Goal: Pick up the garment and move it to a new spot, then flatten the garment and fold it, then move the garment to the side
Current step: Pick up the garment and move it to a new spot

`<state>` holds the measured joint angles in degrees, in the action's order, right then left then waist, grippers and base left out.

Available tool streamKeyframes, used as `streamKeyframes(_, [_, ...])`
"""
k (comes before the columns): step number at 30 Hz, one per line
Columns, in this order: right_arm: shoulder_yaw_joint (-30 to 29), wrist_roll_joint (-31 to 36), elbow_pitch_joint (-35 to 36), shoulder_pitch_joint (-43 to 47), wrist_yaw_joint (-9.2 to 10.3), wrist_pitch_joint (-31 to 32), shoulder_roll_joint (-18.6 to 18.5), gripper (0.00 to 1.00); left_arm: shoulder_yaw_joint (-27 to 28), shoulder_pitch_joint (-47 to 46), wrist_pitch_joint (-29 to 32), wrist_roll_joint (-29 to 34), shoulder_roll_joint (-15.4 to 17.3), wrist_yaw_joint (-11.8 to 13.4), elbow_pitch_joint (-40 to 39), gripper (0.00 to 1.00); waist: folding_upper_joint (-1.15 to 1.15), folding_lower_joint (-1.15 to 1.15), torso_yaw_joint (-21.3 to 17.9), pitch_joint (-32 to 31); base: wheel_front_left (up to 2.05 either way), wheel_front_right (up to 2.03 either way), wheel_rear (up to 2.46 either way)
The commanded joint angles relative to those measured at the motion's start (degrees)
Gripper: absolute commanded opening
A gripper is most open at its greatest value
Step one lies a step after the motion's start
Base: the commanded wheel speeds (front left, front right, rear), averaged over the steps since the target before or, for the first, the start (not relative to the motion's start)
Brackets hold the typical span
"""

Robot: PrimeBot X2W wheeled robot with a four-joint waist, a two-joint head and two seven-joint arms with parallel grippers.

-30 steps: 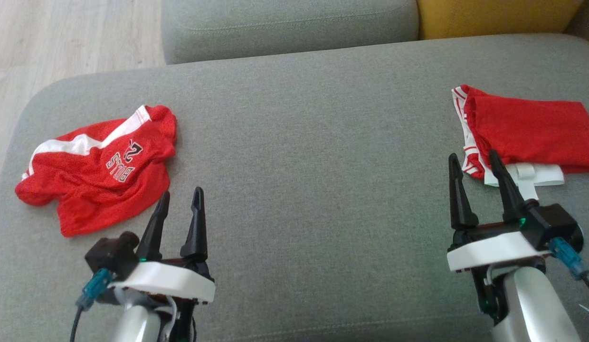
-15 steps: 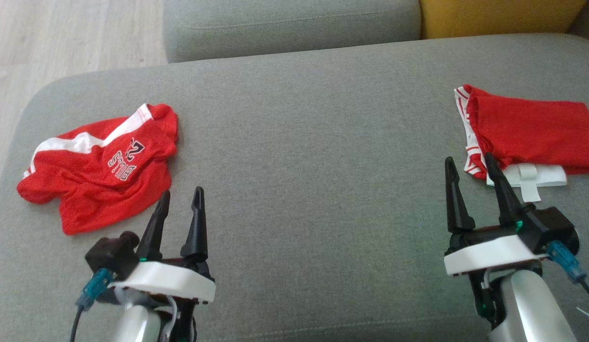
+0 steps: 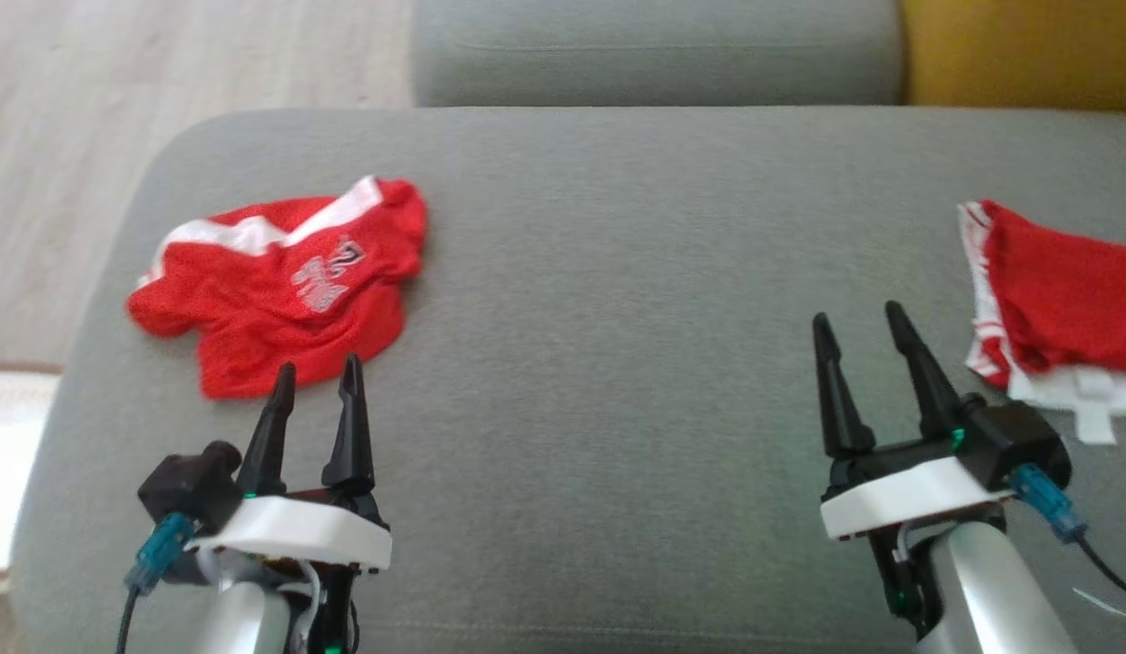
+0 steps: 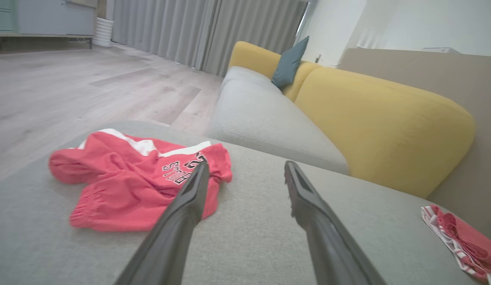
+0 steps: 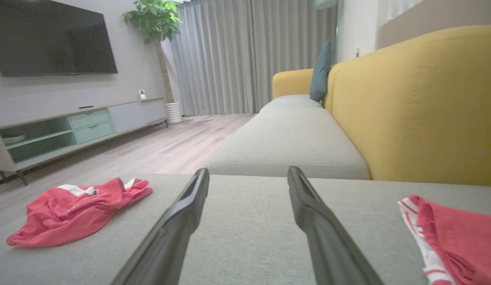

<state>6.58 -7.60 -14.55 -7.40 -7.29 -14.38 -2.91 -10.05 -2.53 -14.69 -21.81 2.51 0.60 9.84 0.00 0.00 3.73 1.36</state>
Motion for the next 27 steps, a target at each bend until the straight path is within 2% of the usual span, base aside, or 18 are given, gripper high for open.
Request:
streamKeyframes(1, [1.61,-0.29,1.57,-0.57,-0.2,-0.62,0.03,1.0,2.31,-2.05,-0.31,0.39,0.37,0.33,-1.95,1.0,0.0,0.0,2.38,-0.4,0.0,0.0,0.0])
streamKeyframes(7, [2.86,-0.65,0.84,-0.33,-0.2,-0.62,0.03,1.0,3.89,-1.23,-0.31,0.46,0.37,0.66,-2.07,1.0,0.0,0.0,7.17,-0.78,0.0,0.0,0.0])
streamKeyframes(16, [4.2,-1.44,-0.04,-0.13,-0.2,-0.62,0.03,1.0,5.85,-0.45,-0.31,0.58,0.37,0.41,-2.12,1.0,0.0,0.0,11.66,-1.05,0.0,0.0,0.0])
streamKeyframes(22, [4.82,-1.71,-0.31,-0.28,-0.2,-0.62,0.03,1.0,6.54,-0.35,-0.31,-0.16,0.37,0.9,-2.13,1.0,0.0,0.0,12.51,-0.49,0.0,0.0,0.0])
streamKeyframes(27, [3.59,-2.15,0.09,-1.23,-0.2,-0.62,0.03,1.0,9.61,-1.61,-0.31,-0.64,0.37,0.34,-2.63,1.0,0.0,0.0,11.05,2.27,0.0,0.0,0.0])
